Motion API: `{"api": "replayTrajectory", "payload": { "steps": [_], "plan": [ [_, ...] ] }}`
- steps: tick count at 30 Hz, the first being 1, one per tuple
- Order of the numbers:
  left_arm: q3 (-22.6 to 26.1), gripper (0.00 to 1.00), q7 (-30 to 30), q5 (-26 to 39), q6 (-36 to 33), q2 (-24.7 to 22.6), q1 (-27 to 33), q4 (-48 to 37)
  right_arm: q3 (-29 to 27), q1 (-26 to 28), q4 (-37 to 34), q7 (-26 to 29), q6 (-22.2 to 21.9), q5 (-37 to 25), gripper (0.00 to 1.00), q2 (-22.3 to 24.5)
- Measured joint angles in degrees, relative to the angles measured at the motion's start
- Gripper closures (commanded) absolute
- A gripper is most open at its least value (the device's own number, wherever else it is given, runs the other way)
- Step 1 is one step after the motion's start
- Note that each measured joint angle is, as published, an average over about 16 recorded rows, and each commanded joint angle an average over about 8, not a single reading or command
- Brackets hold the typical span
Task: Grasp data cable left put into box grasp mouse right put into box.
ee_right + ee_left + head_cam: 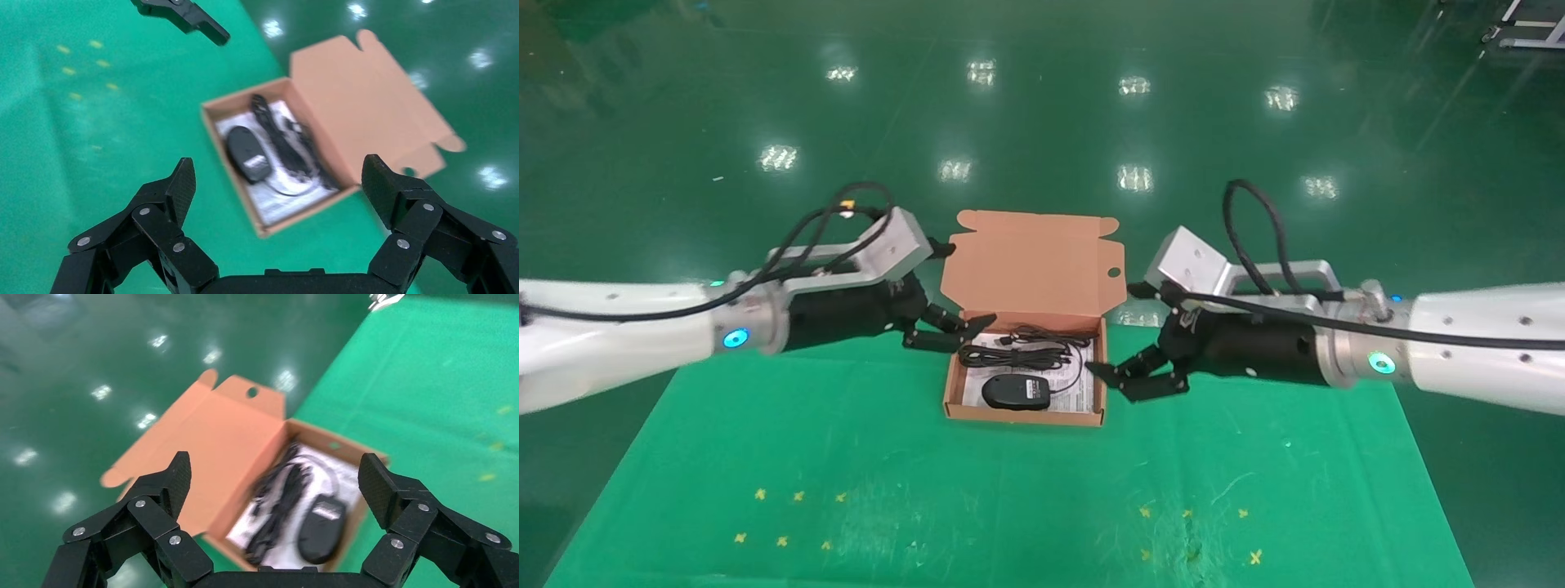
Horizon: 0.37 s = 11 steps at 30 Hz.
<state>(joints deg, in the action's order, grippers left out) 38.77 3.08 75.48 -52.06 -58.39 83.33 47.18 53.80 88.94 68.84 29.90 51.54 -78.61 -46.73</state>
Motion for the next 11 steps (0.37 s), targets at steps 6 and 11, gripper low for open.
{"api": "replayTrajectory", "payload": {
  "steps": [6, 11],
  "plan": [
    [-3.3, 0.00, 1.1, -4.9, -4.9, 3.4, -3.2, 3.9, -5.1, -3.7, 0.6, -2.6, 4.6, 4.9, 0.00, 1.6],
    [-5.0, 0.00, 1.7, -7.4, -7.4, 5.1, -4.8, 5.8, -7.6, -5.5, 1.0, -3.9, 6.9, 7.4, 0.00, 2.4]
  ]
}}
